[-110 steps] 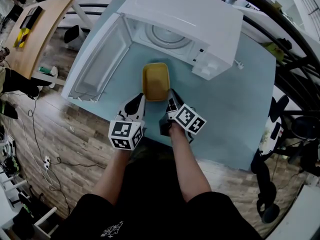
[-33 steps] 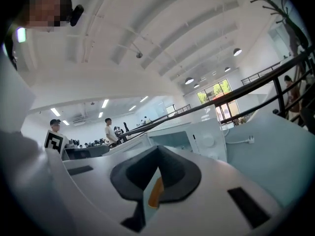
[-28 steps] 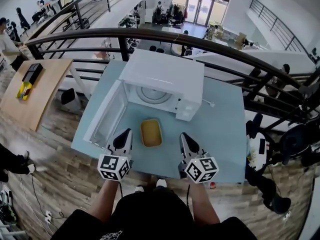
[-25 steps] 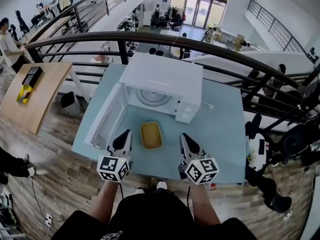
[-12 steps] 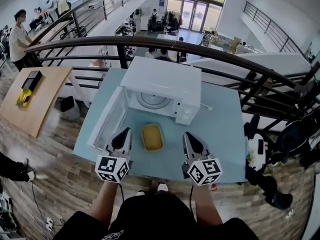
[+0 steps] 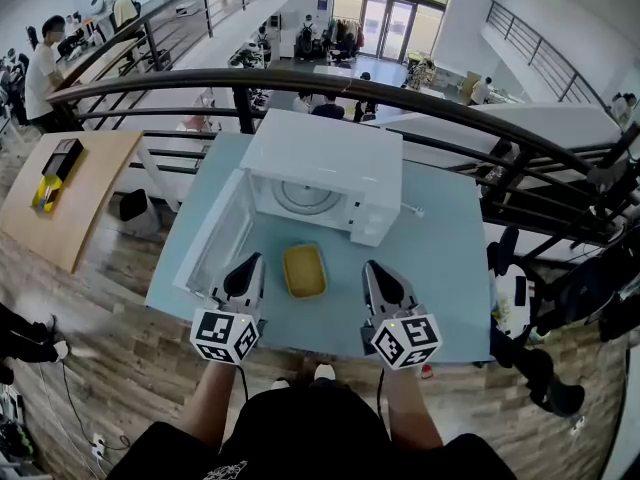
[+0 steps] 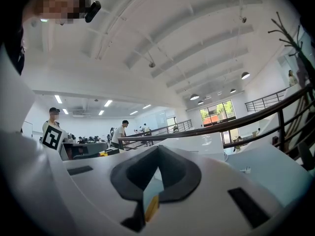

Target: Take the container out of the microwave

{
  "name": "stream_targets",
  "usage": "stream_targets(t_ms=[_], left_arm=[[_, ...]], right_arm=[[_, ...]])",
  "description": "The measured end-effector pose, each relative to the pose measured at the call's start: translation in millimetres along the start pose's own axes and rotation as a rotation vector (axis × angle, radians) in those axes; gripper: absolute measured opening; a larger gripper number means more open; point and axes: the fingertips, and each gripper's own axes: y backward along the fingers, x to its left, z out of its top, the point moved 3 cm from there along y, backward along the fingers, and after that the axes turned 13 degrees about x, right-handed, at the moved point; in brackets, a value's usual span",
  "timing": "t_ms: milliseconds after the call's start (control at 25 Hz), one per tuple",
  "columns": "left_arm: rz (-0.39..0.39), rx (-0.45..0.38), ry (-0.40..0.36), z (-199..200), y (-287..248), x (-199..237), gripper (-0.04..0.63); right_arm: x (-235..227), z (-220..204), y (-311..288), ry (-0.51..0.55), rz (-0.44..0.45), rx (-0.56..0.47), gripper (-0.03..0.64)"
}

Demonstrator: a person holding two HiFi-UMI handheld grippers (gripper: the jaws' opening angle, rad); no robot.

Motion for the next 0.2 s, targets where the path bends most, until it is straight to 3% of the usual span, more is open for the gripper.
stream_targets(t_ms=[200], left_arm=[[-0.008, -0.012, -0.018, 3.3, 0.0, -2.8, 0.008]], right_arm=[[2.6, 6.2, 0.8, 0.019, 0.005, -0.024, 0.008]])
